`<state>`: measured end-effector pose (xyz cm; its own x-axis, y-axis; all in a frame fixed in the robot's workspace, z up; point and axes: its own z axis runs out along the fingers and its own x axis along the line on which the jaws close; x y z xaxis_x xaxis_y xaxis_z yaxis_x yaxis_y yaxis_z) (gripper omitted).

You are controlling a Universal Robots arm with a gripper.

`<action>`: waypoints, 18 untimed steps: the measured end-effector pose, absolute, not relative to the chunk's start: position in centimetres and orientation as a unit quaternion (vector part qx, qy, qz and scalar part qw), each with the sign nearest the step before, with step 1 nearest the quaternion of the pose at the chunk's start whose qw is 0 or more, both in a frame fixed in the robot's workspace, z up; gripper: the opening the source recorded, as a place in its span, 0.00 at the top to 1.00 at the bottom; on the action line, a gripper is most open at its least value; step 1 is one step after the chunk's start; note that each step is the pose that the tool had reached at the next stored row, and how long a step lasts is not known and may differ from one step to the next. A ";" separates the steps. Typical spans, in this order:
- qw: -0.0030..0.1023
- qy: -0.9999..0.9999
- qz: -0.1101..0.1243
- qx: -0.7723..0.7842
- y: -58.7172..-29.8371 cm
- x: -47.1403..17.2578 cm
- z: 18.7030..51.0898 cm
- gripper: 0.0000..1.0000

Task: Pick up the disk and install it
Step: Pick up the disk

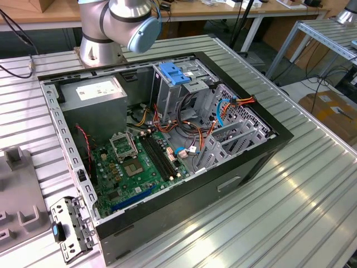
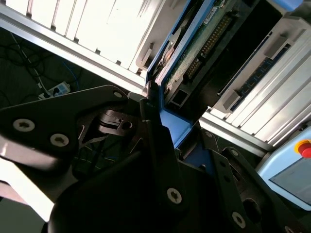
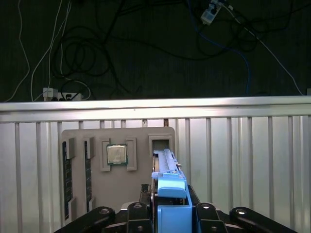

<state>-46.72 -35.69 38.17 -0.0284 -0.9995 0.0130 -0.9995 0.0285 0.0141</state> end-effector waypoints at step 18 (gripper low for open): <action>0.010 -0.717 -0.001 0.697 -35.7 -46.6 38.8 0.63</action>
